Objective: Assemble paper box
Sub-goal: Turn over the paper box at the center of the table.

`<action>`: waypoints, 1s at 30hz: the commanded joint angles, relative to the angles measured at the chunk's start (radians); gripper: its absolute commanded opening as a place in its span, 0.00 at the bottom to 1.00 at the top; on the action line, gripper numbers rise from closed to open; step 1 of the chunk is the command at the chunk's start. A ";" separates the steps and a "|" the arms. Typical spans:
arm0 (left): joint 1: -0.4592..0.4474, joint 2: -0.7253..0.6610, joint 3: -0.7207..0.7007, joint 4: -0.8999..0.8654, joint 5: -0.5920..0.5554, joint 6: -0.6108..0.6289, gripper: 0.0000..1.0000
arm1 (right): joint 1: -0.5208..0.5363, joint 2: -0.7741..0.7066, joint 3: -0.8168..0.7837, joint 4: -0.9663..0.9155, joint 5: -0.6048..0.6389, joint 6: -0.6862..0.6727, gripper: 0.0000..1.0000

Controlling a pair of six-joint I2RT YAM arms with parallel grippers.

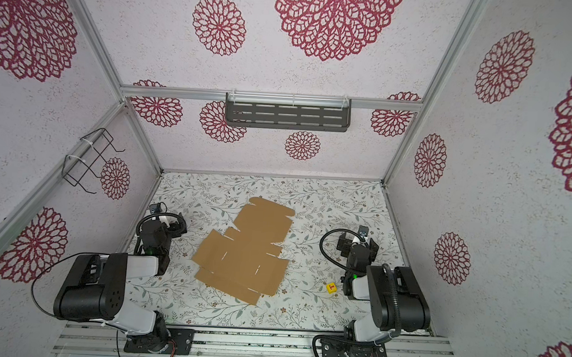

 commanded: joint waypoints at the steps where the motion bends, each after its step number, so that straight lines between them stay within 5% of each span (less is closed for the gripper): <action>1: -0.009 0.006 0.009 0.018 -0.011 0.000 0.97 | -0.005 0.003 0.021 0.048 -0.003 -0.006 0.99; 4: -0.015 -0.029 0.046 -0.060 -0.017 0.006 0.97 | -0.006 -0.012 0.019 0.039 -0.016 -0.010 0.99; 9: -0.020 -0.067 0.472 -0.809 0.036 0.045 0.97 | 0.039 -0.199 0.114 -0.286 -0.024 -0.059 0.99; 12: -0.036 -0.028 0.690 -1.091 0.077 0.050 0.97 | 0.047 -0.283 0.203 -0.443 -0.045 0.038 0.99; 16: -0.137 -0.084 0.835 -1.296 -0.023 0.114 0.97 | 0.062 -0.310 0.337 -0.663 -0.167 0.180 0.99; 21: -0.228 -0.151 0.884 -1.551 -0.029 0.053 0.97 | 0.152 -0.281 0.387 -0.776 -0.210 0.326 0.95; 30: -0.137 -0.266 0.583 -1.523 0.349 0.166 0.97 | 0.319 -0.075 0.466 -0.808 -0.330 0.457 0.91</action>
